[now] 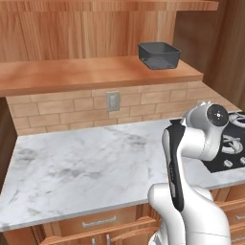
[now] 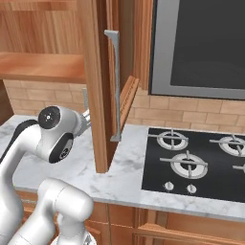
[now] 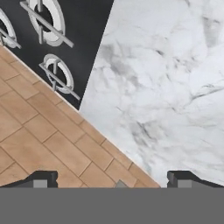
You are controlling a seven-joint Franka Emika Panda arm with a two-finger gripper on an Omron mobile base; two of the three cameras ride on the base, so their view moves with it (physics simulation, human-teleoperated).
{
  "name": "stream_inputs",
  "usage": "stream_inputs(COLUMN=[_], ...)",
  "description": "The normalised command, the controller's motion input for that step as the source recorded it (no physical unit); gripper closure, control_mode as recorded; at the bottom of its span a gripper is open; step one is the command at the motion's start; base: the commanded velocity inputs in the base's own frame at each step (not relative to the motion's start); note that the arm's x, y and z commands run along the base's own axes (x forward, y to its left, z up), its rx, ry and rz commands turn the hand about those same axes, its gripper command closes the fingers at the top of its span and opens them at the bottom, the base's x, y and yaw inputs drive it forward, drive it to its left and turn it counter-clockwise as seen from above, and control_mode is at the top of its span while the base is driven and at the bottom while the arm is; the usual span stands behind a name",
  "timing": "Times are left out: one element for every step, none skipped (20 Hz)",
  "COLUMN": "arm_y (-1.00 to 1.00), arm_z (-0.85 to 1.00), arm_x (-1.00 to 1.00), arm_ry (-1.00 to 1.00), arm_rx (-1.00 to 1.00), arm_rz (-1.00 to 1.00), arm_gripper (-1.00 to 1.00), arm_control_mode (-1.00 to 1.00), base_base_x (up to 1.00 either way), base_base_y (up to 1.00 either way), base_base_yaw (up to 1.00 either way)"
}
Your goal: Retrieve the tupperware and aluminum foil from the cabinet and place them on the dining counter near the plate with avocado and cucumber to prepare for storing leftovers.
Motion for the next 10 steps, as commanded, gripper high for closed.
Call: stream_inputs(arm_y=[0.0,0.0,0.03,0.0,0.0,0.0,0.0,0.0,0.01,0.05], arm_z=[0.0,0.0,0.03,0.14,0.24,0.31,0.39,0.42,0.46,0.52], arm_x=[0.0,0.0,0.03,0.0,0.0,0.0,0.0,0.0,0.0,0.0], arm_ry=[0.0,0.0,-0.11,-0.13,-0.15,-0.15,-0.14,-0.14,-0.14,-0.14], arm_rx=[0.0,0.0,0.0,0.0,0.0,0.01,0.0,0.0,0.0,0.0], arm_rz=[0.0,0.0,0.0,0.0,0.0,0.0,0.0,-0.01,-0.01,-0.01], arm_gripper=[-1.0,-1.0,-1.0,-1.0,-1.0,-1.0,-1.0,-1.0,-1.0,-1.0], arm_control_mode=[1.0,1.0,-1.0,-1.0,-1.0,-1.0,-1.0,-1.0,-1.0,-1.0], base_base_x=[0.29,0.11,0.0,0.0,0.0,0.0,0.0,0.0,0.0,0.0], base_base_y=[0.1,0.02,0.0,0.0,0.0,0.0,0.0,0.0,0.0,0.0], base_base_yaw=[0.0,0.0,0.0,0.0,0.0,0.0,0.0,0.0,0.0,0.0])
